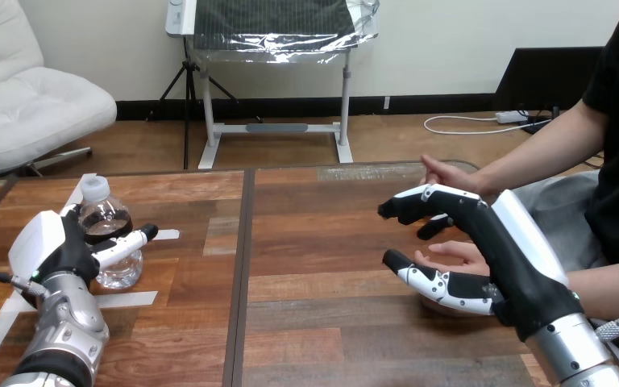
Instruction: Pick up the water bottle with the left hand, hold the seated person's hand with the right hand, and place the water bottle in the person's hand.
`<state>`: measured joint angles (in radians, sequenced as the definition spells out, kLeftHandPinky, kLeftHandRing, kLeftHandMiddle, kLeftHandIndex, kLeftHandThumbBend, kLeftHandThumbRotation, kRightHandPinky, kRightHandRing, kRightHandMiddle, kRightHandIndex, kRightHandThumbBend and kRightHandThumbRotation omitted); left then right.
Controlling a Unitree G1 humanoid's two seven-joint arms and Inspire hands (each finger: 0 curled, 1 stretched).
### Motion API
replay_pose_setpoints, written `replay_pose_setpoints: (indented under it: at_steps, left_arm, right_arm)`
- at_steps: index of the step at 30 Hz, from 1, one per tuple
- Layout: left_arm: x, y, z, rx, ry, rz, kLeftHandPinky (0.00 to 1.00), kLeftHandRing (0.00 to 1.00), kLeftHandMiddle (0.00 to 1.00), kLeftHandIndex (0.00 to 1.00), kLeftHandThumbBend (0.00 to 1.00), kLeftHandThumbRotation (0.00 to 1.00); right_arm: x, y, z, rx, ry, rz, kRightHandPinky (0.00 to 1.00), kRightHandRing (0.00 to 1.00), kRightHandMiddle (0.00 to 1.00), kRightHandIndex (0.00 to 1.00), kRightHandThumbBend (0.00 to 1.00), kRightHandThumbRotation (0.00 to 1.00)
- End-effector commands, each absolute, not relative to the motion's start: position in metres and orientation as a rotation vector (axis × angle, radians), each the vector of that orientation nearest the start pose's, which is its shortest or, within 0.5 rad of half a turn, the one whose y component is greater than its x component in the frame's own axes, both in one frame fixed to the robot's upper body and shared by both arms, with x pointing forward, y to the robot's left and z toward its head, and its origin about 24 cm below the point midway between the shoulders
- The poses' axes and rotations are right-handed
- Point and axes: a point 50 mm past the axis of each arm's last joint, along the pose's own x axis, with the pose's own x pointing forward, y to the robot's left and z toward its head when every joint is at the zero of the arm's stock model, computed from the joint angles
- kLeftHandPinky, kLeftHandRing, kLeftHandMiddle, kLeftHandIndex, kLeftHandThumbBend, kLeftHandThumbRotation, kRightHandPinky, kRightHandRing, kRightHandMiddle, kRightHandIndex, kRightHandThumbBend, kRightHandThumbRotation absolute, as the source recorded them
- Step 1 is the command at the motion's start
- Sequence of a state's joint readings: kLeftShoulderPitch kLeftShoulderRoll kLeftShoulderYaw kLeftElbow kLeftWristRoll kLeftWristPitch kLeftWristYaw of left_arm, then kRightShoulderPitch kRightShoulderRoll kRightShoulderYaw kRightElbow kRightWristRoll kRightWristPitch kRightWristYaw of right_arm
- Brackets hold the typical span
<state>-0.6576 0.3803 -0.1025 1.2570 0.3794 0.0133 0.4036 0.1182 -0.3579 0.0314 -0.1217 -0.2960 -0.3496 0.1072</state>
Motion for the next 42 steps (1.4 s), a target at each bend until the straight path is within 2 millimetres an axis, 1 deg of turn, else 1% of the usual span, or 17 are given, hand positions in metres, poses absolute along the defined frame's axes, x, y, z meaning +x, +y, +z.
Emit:
replay_pose_setpoints:
  at_steps: [1,6,7,12,17,20,24,25,31,36,42]
  left_arm:
    - [0.347,0.258,0.027,0.862,0.342,0.379,0.65,0.75,0.80,0.81,0.83,0.40]
    - [0.347,0.255,0.027,0.837,0.317,0.387,0.62,0.71,0.75,0.75,0.80,0.28]
    - [0.346,0.254,0.026,0.837,0.316,0.387,0.60,0.69,0.73,0.73,0.78,0.23]
    - [0.347,0.252,0.026,0.822,0.310,0.383,0.58,0.66,0.70,0.70,0.76,0.17]
    - [0.346,0.249,0.025,0.821,0.293,0.390,0.54,0.61,0.65,0.64,0.72,0.08]
    - [0.345,0.248,0.024,0.829,0.275,0.399,0.51,0.58,0.62,0.62,0.71,0.04]
    - [0.345,0.246,0.024,0.843,0.265,0.414,0.47,0.55,0.58,0.58,0.69,0.02]
    - [0.345,0.245,0.023,0.841,0.265,0.415,0.45,0.52,0.56,0.57,0.68,0.01]
    - [0.345,0.243,0.023,0.839,0.256,0.420,0.39,0.46,0.51,0.55,0.64,0.00]
    - [0.345,0.240,0.023,0.837,0.240,0.425,0.38,0.44,0.49,0.54,0.63,0.00]
    - [0.344,0.239,0.021,0.826,0.243,0.430,0.39,0.44,0.49,0.54,0.62,0.00]
  right_arm:
    - [0.228,-0.184,0.095,-0.672,-0.382,0.242,0.58,0.68,0.70,0.64,0.53,0.00]
    - [0.227,-0.185,0.095,-0.671,-0.381,0.243,0.57,0.68,0.70,0.64,0.53,0.00]
    - [0.227,-0.185,0.095,-0.671,-0.381,0.243,0.56,0.67,0.70,0.64,0.53,0.00]
    - [0.226,-0.186,0.095,-0.674,-0.378,0.244,0.56,0.67,0.70,0.64,0.53,0.00]
    - [0.226,-0.187,0.095,-0.680,-0.382,0.240,0.56,0.66,0.69,0.64,0.53,0.00]
    - [0.225,-0.187,0.095,-0.682,-0.383,0.237,0.55,0.66,0.69,0.64,0.53,0.00]
    - [0.225,-0.188,0.095,-0.683,-0.379,0.230,0.55,0.65,0.68,0.64,0.54,0.00]
    - [0.224,-0.188,0.095,-0.685,-0.378,0.228,0.55,0.65,0.68,0.64,0.54,0.00]
    - [0.224,-0.189,0.095,-0.682,-0.376,0.226,0.55,0.65,0.68,0.64,0.54,0.00]
    - [0.223,-0.190,0.094,-0.682,-0.373,0.223,0.55,0.65,0.67,0.63,0.53,0.00]
    - [0.223,-0.191,0.094,-0.690,-0.368,0.221,0.55,0.65,0.67,0.63,0.53,0.00]
